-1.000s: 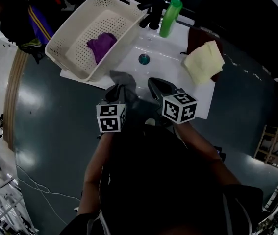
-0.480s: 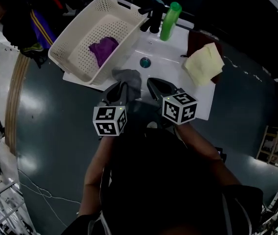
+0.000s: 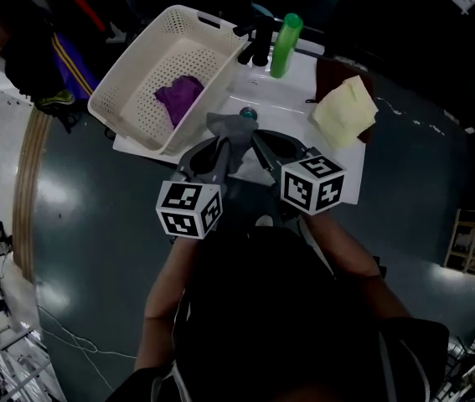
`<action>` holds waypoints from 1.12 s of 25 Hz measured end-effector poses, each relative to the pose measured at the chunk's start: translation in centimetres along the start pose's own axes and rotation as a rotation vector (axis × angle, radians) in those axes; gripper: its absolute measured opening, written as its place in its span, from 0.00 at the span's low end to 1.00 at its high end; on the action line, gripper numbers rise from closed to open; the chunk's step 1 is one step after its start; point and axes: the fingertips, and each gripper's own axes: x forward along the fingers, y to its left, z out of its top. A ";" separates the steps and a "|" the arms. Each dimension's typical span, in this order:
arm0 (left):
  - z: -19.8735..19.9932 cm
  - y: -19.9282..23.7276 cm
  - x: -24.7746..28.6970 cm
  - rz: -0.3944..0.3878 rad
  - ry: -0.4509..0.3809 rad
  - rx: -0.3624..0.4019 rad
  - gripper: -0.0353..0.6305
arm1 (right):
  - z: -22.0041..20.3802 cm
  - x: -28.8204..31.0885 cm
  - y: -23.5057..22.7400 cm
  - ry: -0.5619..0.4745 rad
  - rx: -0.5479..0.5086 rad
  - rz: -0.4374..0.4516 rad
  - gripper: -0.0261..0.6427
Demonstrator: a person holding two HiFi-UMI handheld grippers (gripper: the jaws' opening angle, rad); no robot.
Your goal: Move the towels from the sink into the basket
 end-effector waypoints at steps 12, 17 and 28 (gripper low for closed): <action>7.2 0.0 -2.0 -0.082 -0.083 0.084 0.09 | 4.9 -0.2 4.1 -0.076 -0.064 0.021 0.03; 8.8 1.1 -2.9 -0.085 -0.110 0.104 0.09 | 6.3 0.4 5.4 -0.098 -0.083 0.025 0.03; 11.3 6.1 -5.4 -0.017 -0.154 0.135 0.09 | 7.3 2.9 8.2 -0.115 -0.085 0.053 0.03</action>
